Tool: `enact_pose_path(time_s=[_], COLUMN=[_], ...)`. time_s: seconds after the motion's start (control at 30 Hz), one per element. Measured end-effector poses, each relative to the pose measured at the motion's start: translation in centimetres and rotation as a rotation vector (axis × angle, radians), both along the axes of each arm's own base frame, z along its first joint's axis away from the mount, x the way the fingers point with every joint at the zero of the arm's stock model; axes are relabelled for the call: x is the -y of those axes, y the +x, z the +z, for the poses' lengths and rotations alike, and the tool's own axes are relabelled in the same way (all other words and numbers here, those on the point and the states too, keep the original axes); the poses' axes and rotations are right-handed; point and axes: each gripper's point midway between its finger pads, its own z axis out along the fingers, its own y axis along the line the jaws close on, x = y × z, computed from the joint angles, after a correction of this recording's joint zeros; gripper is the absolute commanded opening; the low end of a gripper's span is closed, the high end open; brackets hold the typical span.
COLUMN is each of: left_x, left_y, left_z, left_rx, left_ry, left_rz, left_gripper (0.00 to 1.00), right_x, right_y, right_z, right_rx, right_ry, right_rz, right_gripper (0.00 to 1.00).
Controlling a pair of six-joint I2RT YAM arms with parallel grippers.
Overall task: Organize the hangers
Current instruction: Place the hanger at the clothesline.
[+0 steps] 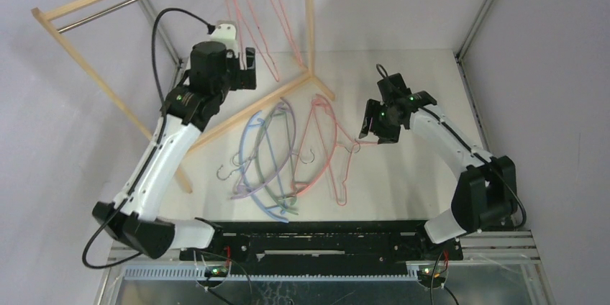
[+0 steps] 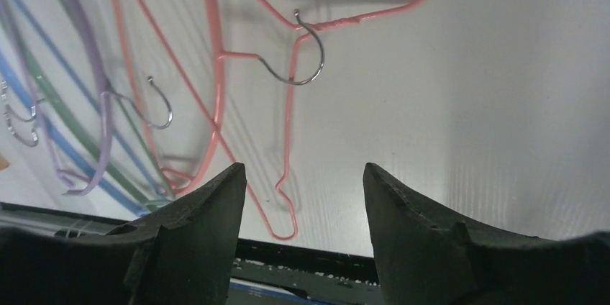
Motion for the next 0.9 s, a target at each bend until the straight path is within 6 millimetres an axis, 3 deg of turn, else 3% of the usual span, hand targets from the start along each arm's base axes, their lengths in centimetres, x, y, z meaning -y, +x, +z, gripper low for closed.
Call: enact_pose_path(time_s=[0.23,0.37,0.67,0.9], left_x=[-1.2,-1.3,-1.0,-0.4], left_y=[-4.4,-5.9,-8.2,-9.5], left_z=[-0.7,-1.9,-3.0,-4.6], left_rx=[0.014,-0.003,-0.010,-0.039], left_ry=[-0.065,-0.087,-0.124,-0.139], left_rz=[-0.001,-0.017,-0.071,-0.124], left_gripper=[0.99,0.99,0.99,1.00], right_x=[-0.2,-1.3,-3.2,-1.4], right_y=[0.7,1.0,0.9,2.4], right_z=[-5.6,-7.5,-9.3,-8.9], right_rx=[-0.115,-0.150,-0.178,-0.153], right_ry=[-0.046,-0.035,-0.017,-0.029], right_rz=[0.002,0.022,0.067,0.008], right_gripper=[0.65,0.63,0.61,0.62])
